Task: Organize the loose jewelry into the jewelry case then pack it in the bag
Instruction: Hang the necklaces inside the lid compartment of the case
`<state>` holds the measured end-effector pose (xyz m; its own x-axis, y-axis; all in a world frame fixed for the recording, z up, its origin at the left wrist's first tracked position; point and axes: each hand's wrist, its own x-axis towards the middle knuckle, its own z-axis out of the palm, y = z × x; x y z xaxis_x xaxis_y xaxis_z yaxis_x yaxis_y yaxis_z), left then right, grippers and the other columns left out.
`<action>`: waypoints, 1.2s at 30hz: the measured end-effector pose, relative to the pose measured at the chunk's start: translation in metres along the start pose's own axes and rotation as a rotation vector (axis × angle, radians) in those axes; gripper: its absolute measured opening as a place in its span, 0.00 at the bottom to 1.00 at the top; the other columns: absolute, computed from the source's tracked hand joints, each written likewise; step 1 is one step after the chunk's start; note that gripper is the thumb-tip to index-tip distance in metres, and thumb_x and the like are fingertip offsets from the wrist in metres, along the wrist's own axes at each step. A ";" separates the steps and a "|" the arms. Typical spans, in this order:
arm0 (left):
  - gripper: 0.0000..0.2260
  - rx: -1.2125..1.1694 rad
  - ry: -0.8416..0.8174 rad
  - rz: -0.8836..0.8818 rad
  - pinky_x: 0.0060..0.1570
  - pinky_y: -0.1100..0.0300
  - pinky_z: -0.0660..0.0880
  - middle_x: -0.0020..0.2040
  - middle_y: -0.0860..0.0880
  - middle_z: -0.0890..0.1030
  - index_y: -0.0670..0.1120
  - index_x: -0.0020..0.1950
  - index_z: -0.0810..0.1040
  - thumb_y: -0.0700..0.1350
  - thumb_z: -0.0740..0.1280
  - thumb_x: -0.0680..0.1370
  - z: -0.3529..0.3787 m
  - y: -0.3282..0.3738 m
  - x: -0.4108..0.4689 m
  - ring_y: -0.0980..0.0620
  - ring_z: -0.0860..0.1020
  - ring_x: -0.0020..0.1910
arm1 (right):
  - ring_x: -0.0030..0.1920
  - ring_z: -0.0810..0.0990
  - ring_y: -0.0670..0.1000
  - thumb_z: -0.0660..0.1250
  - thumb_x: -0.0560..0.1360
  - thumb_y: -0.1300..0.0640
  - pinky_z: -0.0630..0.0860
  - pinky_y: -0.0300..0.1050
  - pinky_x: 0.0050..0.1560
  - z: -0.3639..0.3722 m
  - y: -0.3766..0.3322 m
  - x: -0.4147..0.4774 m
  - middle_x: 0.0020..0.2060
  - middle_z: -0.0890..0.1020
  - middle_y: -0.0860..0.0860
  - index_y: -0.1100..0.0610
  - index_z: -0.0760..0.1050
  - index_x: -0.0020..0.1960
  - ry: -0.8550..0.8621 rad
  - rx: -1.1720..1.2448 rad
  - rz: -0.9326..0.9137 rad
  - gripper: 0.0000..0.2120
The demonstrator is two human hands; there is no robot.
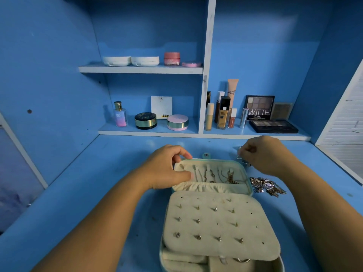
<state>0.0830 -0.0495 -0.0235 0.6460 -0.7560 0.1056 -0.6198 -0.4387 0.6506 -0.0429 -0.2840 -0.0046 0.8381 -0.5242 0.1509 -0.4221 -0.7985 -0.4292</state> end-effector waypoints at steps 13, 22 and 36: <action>0.15 -0.227 0.112 0.003 0.40 0.66 0.69 0.45 0.51 0.78 0.52 0.41 0.83 0.59 0.75 0.60 0.016 -0.014 0.005 0.63 0.73 0.33 | 0.39 0.76 0.46 0.69 0.75 0.52 0.73 0.42 0.42 -0.069 0.011 -0.010 0.39 0.81 0.46 0.47 0.81 0.44 -0.321 -0.038 0.040 0.02; 0.15 -0.292 0.097 0.055 0.49 0.55 0.75 0.46 0.53 0.78 0.56 0.41 0.84 0.61 0.71 0.58 0.019 -0.028 0.011 0.48 0.78 0.45 | 0.36 0.76 0.45 0.75 0.69 0.55 0.72 0.39 0.40 -0.033 0.047 -0.016 0.38 0.83 0.47 0.48 0.81 0.45 -0.567 0.052 0.022 0.07; 0.15 -0.258 0.012 0.162 0.53 0.61 0.73 0.48 0.57 0.77 0.59 0.45 0.83 0.59 0.71 0.59 0.017 -0.037 0.016 0.57 0.79 0.48 | 0.37 0.74 0.49 0.69 0.65 0.55 0.71 0.44 0.46 -0.039 0.055 -0.018 0.34 0.80 0.52 0.55 0.79 0.37 -0.535 0.482 0.030 0.04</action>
<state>0.1084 -0.0533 -0.0581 0.5537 -0.7999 0.2313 -0.5825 -0.1735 0.7941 -0.0948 -0.3301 0.0040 0.9351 -0.2281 -0.2711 -0.3515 -0.5022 -0.7901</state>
